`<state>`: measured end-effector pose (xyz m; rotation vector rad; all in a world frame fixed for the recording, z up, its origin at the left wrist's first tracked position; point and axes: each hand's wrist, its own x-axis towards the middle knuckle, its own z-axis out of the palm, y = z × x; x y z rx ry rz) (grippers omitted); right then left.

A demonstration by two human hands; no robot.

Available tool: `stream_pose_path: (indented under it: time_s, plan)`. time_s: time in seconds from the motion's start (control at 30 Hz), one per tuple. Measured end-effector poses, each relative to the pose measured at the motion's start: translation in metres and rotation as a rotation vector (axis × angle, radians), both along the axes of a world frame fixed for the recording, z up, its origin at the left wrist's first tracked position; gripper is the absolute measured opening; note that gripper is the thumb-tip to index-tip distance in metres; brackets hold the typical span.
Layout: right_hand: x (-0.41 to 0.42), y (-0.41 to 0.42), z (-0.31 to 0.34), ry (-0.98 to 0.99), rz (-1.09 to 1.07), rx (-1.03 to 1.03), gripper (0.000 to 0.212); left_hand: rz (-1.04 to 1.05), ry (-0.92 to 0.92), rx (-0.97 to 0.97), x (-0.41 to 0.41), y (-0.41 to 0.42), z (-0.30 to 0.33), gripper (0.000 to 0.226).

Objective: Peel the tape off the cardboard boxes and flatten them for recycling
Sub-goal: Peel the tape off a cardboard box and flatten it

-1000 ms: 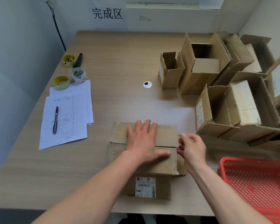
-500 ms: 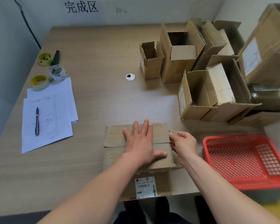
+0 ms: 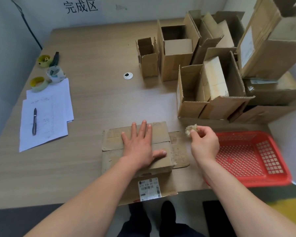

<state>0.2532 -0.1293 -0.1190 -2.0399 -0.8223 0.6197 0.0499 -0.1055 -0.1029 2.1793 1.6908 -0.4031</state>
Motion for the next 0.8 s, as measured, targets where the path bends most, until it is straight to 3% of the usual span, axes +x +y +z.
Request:
stream_pose_path:
  time_s: [0.1,0.3,0.43,0.5,0.57,0.63,0.8]
  plan:
    - [0.024,-0.012,-0.016,0.040,-0.064,-0.119,0.006,0.036,-0.010,0.026,0.002,-0.011,-0.002,0.110]
    - [0.016,-0.014,-0.029,0.545,-0.050,-0.125,0.006,0.089,-0.035,0.037,0.001,-0.024,-0.001,0.101]
    - [0.007,-0.006,-0.026,0.713,-0.054,-0.123,0.012,0.106,-0.026,0.029,-0.005,-0.027,0.002,0.101]
    - [0.013,-0.010,-0.031,0.561,-0.059,-0.153,0.013,0.110,-0.028,0.025,-0.006,-0.028,0.003,0.100]
    - [0.025,-0.017,-0.040,0.181,0.092,-0.249,0.019,0.114,-0.032,0.016,-0.005,-0.028,0.003,0.100]
    - [0.032,-0.023,-0.043,-0.055,0.222,-0.322,0.019,0.118,-0.038,0.012,-0.004,-0.027,0.002,0.099]
    - [0.032,-0.016,-0.045,-0.097,0.292,-0.291,0.009,0.122,-0.034,0.020,-0.003,-0.026,0.000,0.098]
